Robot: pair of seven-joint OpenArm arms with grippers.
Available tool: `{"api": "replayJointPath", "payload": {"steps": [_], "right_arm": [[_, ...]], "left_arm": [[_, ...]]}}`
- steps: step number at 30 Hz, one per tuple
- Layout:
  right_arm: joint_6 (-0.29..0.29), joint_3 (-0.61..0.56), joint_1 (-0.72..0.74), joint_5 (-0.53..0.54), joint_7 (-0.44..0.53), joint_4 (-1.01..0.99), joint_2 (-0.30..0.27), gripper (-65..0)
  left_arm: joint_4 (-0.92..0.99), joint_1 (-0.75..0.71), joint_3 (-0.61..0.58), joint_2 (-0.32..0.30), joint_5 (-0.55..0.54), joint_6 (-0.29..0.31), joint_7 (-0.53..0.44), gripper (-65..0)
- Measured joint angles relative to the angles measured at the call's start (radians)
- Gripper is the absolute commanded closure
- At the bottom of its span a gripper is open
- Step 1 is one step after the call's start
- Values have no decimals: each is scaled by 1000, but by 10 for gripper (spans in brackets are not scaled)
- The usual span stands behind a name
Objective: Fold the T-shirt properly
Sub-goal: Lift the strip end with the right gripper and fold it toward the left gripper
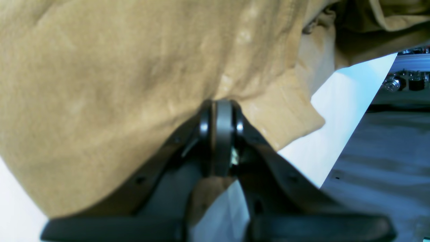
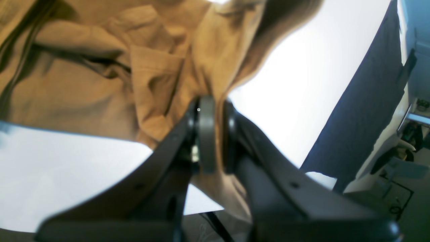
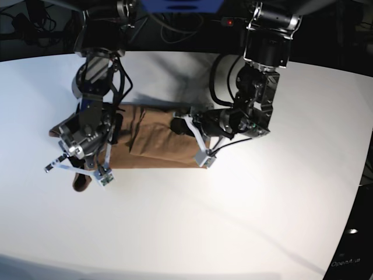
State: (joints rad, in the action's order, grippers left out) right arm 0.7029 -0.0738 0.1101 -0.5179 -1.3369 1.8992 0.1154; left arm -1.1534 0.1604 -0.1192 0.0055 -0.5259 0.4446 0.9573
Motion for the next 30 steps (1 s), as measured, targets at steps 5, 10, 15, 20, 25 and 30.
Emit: {"api": "replayJointPath", "payload": {"steps": [5, 10, 15, 20, 25, 30], "right_arm": [[0, -113, -17, 4, 8, 0, -19, -3], [0, -212, -25, 0, 1, -2, -32, -3], [0, -324, -45, 1, -1, -3, -40, -3], [0, -393, -44, 0, 1, -3, -41, -3], [0, -492, -42, 1, 2, -3, -41, -3], [0, -597, -36, 4, 2, -27, -41, -3]], "left_arm": [[1, 10, -29, 32, 29, -11, 1, -27], [64, 21, -21, 47, 38, 8, -28, -27], [100, 29, -21, 61, 58, 17, -51, -27], [97, 31, -19, 64, 62, 16, -49, -27], [97, 34, -19, 67, 66, 15, -42, -27], [97, 34, -19, 66, 66, 15, -42, -27]]}}
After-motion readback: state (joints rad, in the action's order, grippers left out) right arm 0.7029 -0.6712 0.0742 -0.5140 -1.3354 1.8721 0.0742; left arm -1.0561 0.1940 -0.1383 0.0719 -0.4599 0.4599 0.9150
